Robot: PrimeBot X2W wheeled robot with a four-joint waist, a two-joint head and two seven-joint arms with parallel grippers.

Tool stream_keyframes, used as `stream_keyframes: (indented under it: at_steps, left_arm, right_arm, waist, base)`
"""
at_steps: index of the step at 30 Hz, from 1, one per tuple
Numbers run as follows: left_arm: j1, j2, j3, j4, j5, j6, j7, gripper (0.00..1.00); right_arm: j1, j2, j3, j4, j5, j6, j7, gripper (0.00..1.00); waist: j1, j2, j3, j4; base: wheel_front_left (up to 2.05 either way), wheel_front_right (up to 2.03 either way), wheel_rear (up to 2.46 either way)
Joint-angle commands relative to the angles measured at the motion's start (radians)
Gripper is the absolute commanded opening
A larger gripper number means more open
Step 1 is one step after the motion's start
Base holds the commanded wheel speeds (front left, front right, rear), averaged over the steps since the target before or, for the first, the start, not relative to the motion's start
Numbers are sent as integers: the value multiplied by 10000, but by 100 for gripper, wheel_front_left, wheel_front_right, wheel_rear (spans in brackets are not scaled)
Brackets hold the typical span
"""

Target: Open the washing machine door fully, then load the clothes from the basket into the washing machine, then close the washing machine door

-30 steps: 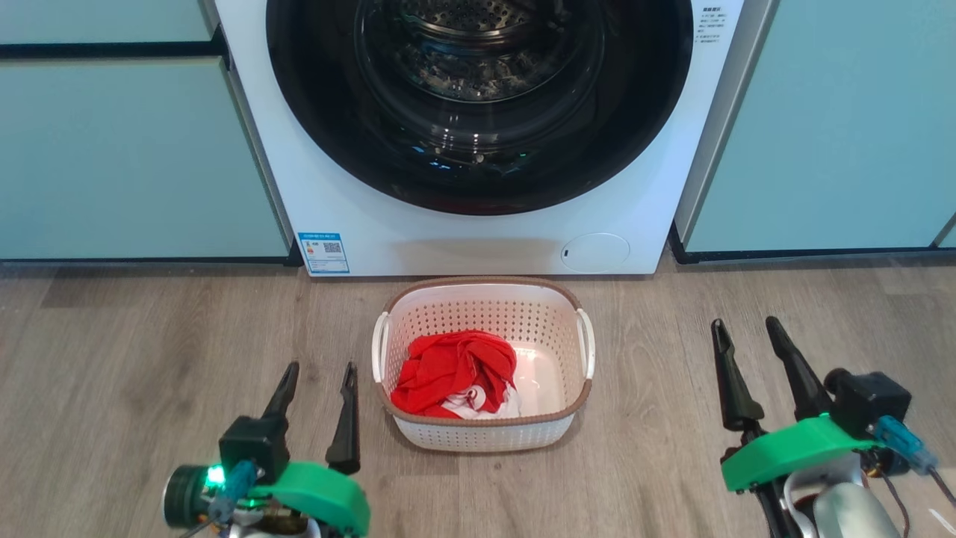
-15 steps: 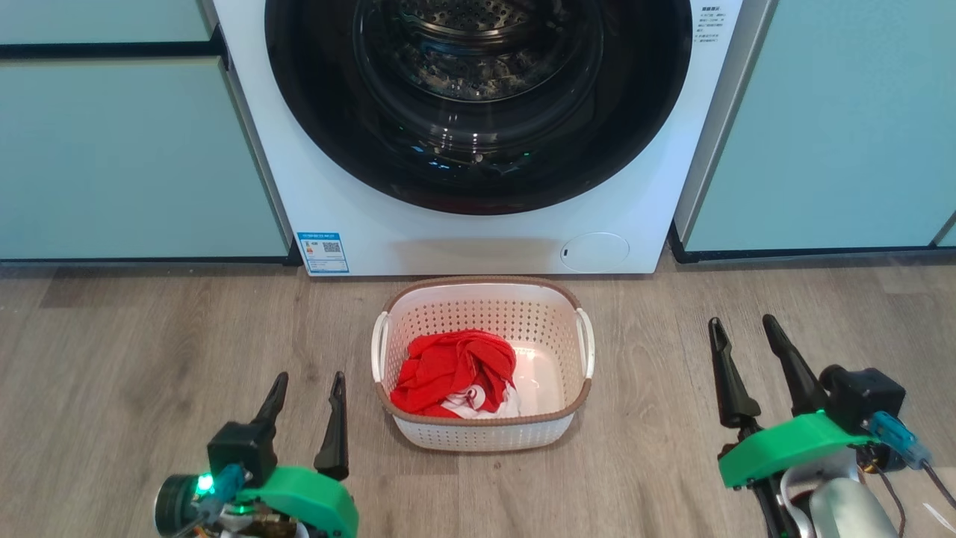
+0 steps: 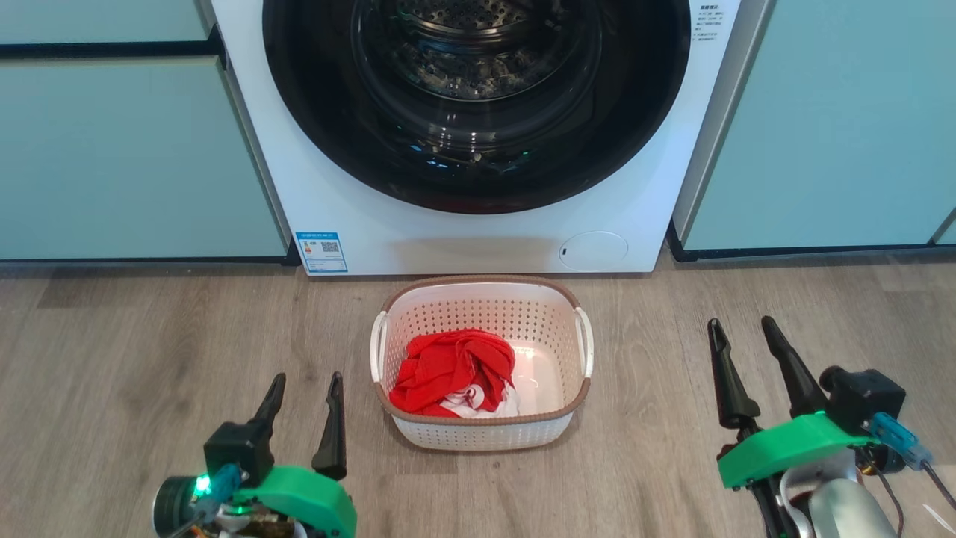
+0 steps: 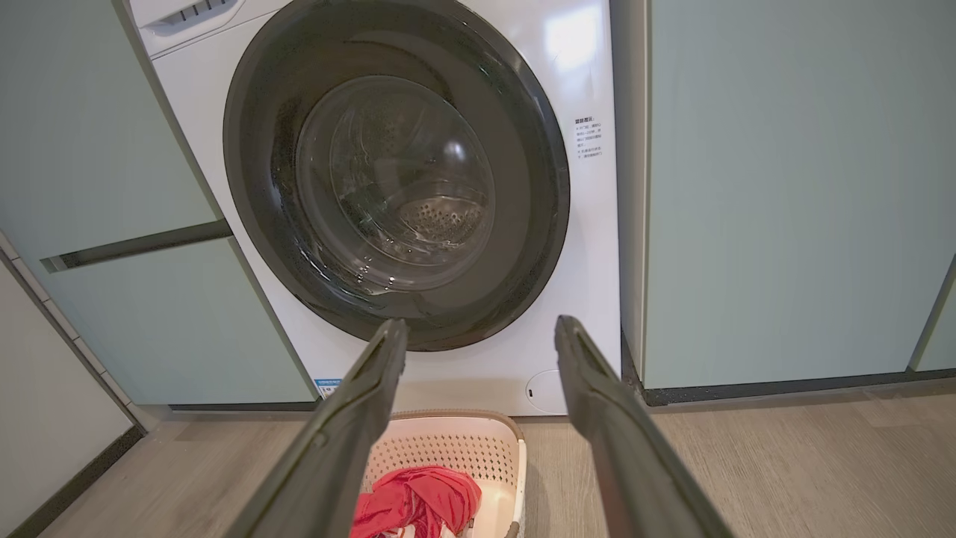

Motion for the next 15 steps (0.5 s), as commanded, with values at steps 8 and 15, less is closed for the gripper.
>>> stream_keyframes:
  at_steps: [8,15]
  left_arm:
    - [-319,-45,323,-507,-3,-174,-128,100]
    - [-306,-45,296,-501,-27,-185,-128,100]
  right_arm:
    - [-535,-137,279,-267,12,-2,-93,100]
    - [-571,-137,241,-247,64,-2,-93,100]
  waist:
    - [0,0,-34,-14]
    - [0,0,-43,-28]
  base:
    - [26,26,-52]
    - [89,89,-177]
